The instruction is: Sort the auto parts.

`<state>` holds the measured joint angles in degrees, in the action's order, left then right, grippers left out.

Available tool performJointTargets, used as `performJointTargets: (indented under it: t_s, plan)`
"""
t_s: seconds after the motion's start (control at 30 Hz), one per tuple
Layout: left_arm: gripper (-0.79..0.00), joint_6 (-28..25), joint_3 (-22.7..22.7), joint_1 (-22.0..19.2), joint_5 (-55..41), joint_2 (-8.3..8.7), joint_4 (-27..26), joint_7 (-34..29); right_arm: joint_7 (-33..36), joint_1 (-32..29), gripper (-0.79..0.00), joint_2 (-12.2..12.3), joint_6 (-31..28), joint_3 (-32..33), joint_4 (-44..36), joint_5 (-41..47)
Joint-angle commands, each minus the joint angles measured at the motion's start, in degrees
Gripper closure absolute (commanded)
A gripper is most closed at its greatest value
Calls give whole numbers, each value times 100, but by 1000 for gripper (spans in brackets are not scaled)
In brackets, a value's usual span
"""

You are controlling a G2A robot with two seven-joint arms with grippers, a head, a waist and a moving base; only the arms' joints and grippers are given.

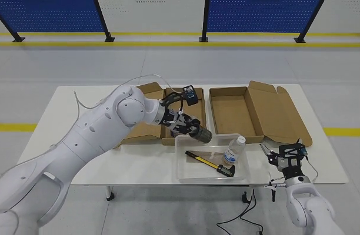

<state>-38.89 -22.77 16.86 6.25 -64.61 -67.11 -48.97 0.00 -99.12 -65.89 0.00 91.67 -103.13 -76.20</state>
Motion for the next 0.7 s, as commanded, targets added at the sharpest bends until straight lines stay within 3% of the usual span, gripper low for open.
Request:
performJointTargets:
  t_s: [0.0, 0.4, 0.67]
  plan:
    - [0, 119, 79, -74, 177, -109, 102, 8, 0, 0, -785, 0, 0, 0, 0, 0]
    - [0, 1469, 589, -379, 1212, -855, 966, 28, 0, 0, -785, 0, 0, 0, 0, 0]
    - [0, 2011, 792, -609, 1720, -1406, 1704, 150, 0, 0, -785, 0, 0, 0, 0, 0]
